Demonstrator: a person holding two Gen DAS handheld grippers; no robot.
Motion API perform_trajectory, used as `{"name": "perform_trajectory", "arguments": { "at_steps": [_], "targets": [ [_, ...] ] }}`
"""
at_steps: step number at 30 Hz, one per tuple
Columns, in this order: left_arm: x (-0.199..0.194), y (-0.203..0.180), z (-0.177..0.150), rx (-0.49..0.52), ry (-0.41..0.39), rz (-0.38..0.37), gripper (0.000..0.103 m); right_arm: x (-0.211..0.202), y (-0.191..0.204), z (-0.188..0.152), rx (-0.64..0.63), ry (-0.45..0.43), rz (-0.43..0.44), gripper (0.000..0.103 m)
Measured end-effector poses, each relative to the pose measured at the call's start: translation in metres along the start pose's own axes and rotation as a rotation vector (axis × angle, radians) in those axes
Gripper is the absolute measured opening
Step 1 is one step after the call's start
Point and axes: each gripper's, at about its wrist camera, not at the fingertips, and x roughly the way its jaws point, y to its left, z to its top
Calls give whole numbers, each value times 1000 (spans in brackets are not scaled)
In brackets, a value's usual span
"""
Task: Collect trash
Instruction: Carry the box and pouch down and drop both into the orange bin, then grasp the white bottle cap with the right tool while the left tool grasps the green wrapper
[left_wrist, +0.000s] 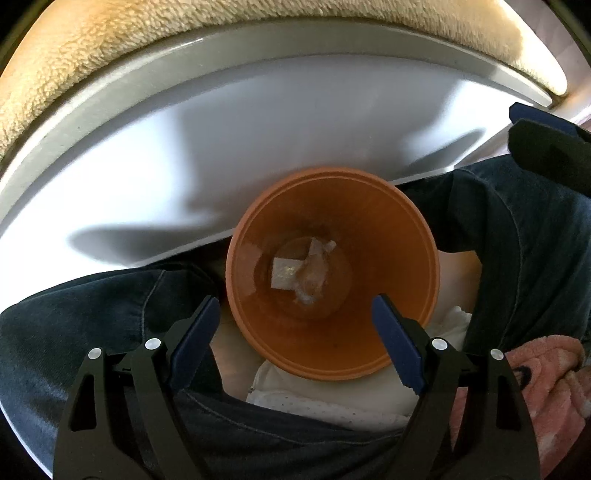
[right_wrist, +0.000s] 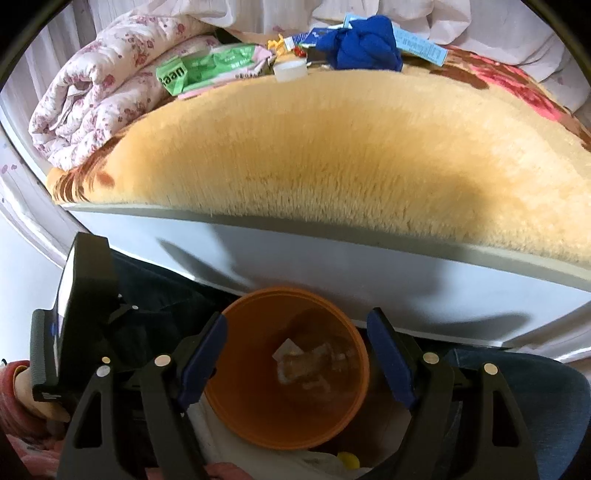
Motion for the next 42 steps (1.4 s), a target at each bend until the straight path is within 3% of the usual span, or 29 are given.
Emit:
{"name": "perform_trajectory", "arguments": {
  "at_steps": [9,16,25,33,39,42],
  "targets": [
    [-13,0,0,-8,-36,-3,82,-15,1,2,-15,-32,0,76],
    [-76,5,6,4,-250,-6,82,-47,6,23,-47,-149,2,77],
    [-133,46,31,-97,-458,76,82,-42,4,90,-72,-298,-17,78],
    [-154,82,54,-186,-540,72,82,7,4,151,-60,-317,-14,78],
    [-161,99,69,-210,-567,61,82,40,6,178,-76,-278,-31,64],
    [-161,104,76,-216,-576,57,82,48,7,182,-93,-267,-36,50]
  ]
}}
